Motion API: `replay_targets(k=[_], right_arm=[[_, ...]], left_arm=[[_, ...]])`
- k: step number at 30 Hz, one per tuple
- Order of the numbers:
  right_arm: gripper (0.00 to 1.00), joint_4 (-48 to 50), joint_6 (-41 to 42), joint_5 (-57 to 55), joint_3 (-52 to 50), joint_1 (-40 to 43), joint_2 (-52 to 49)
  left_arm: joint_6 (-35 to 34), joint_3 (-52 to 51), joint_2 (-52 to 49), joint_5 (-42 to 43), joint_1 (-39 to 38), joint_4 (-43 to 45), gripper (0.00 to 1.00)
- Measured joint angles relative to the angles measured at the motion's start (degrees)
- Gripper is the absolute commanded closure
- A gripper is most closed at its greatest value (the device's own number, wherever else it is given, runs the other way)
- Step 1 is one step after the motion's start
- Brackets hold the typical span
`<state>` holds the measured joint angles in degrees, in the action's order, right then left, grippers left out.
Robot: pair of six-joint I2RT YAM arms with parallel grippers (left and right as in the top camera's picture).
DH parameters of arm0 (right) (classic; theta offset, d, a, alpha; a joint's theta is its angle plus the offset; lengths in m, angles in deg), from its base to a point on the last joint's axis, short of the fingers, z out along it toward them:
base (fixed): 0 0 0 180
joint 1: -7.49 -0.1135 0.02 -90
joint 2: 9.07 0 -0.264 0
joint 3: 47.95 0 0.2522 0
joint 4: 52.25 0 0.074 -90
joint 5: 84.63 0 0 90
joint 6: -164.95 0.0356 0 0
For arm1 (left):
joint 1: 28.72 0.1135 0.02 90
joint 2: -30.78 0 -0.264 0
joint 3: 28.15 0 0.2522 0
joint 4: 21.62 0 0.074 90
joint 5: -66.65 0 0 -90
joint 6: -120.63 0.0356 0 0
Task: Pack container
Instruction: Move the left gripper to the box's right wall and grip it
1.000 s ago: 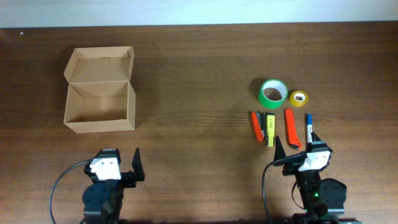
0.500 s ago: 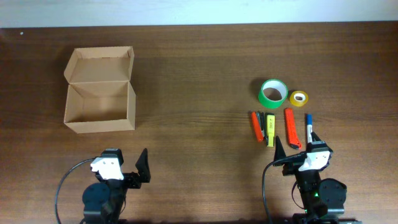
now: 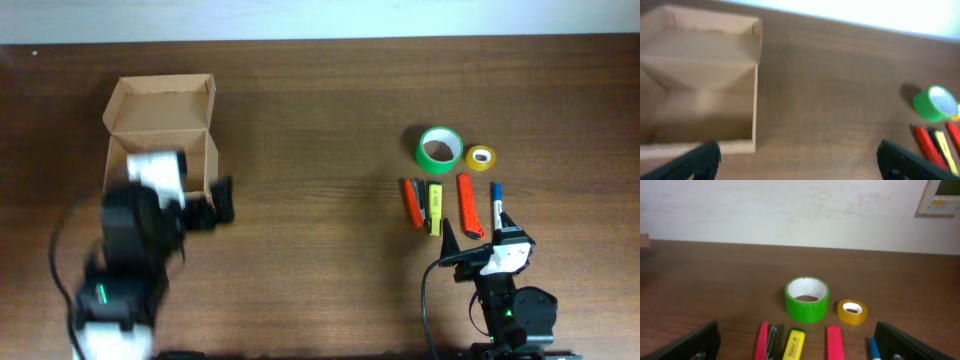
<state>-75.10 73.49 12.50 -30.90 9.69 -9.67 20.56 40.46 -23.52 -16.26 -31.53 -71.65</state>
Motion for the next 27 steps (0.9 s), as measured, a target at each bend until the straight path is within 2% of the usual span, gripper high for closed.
replay_targets(k=[7,12,15,21,26,27], right_arm=[[0.01,0.04,-0.02,-0.02,0.0,0.0,0.07],[0.01,0.11,0.0,-0.02,-0.02,0.0,0.04],[0.01,0.11,0.02,-0.02,0.0,0.0,0.04],[0.01,0.11,-0.02,-0.02,0.0,0.0,0.04],[0.01,0.11,-0.02,-0.02,0.0,0.0,0.04],[0.01,0.11,-0.02,-0.02,0.0,0.0,0.04]], left_arm=[[8.31,44.5,-33.31,-0.11,0.07,-21.44,0.01],[15.52,69.68,-49.31,0.04,0.07,-34.99,0.0],[18.43,75.45,-53.29,0.02,0.07,-40.85,0.0],[21.77,76.19,-55.49,-0.5,0.07,-50.27,0.01],[20.31,74.84,-55.98,-2.23,0.46,-51.54,0.0],[19.39,73.96,-55.98,-2.75,0.7,-51.56,0.03]])
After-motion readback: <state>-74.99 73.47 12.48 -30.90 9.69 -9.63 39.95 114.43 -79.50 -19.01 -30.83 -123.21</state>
